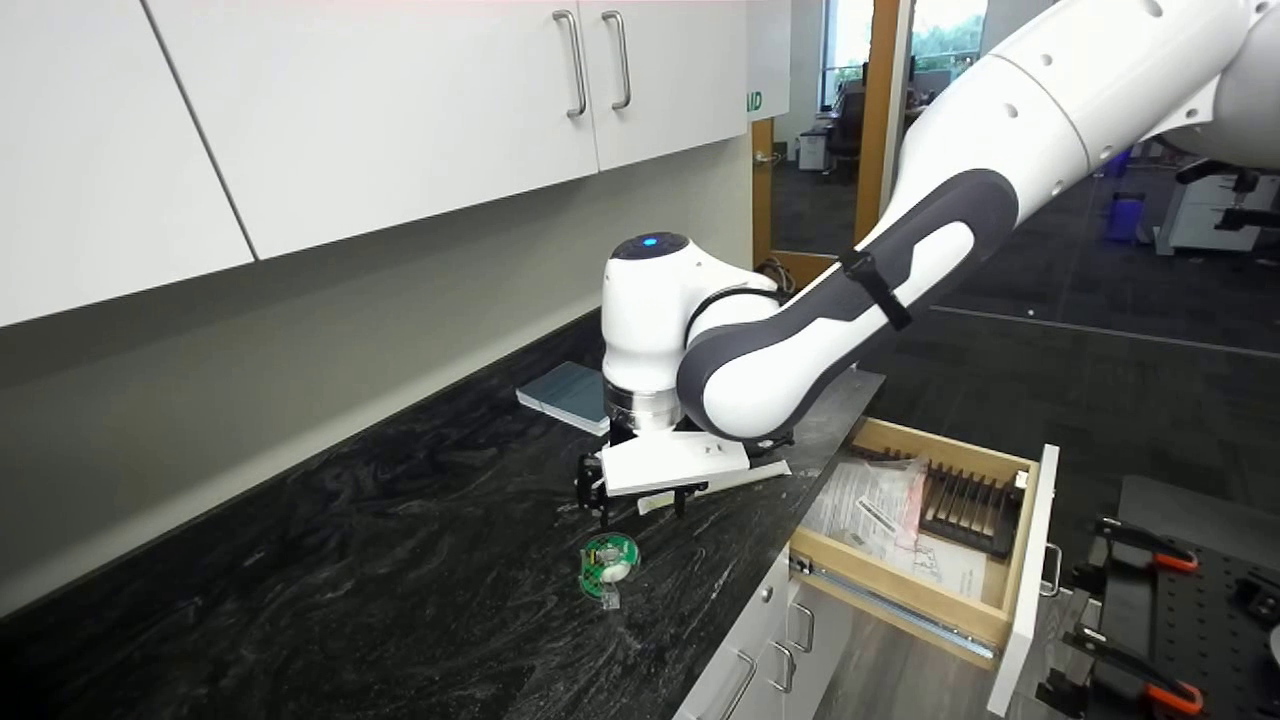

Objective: Place the tape and black object inside the open drawer then close the drawer

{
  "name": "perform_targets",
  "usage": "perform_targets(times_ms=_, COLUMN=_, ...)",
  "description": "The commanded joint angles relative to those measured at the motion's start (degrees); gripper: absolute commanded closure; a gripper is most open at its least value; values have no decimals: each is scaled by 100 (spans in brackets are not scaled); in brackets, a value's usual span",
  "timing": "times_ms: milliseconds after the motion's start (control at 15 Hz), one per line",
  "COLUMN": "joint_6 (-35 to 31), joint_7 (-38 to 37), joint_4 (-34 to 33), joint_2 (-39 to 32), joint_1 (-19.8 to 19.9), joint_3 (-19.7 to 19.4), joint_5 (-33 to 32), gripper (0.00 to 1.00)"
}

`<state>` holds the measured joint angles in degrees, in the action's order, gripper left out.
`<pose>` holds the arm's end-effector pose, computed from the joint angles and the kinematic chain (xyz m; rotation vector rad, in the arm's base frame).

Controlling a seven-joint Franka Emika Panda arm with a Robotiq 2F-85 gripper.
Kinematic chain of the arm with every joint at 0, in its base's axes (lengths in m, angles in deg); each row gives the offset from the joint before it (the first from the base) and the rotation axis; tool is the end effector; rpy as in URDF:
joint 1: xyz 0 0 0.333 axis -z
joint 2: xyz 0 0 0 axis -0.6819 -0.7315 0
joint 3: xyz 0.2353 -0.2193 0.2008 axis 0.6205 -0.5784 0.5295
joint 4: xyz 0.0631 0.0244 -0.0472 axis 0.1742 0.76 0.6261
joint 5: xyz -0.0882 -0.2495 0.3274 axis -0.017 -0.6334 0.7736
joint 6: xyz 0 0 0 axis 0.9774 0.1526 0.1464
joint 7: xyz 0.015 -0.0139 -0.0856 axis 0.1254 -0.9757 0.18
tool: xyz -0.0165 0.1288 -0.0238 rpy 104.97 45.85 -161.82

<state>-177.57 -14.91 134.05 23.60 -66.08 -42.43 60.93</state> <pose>0.6785 0.3495 0.2906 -2.9140 0.9150 -0.1951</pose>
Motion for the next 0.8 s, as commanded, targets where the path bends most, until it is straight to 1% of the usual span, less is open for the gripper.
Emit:
perform_targets(times_ms=0, joint_6=15, joint_7=31, joint_4=-23, joint_2=2, joint_1=-59, joint_3=-65, joint_5=56, gripper=0)
perform_targets(times_ms=133, joint_6=-18, joint_7=34, joint_4=-82, joint_2=-51, joint_1=-76, joint_3=-83, joint_5=17, gripper=0)
perform_targets(times_ms=333, joint_6=42, joint_7=65, joint_4=-386, joint_2=-317, joint_1=-68, joint_3=-69, joint_5=63, gripper=0)
perform_targets(times_ms=733, joint_6=279, joint_7=86, joint_4=-1166, joint_2=-922, joint_1=-67, joint_3=-88, joint_5=183, gripper=0)
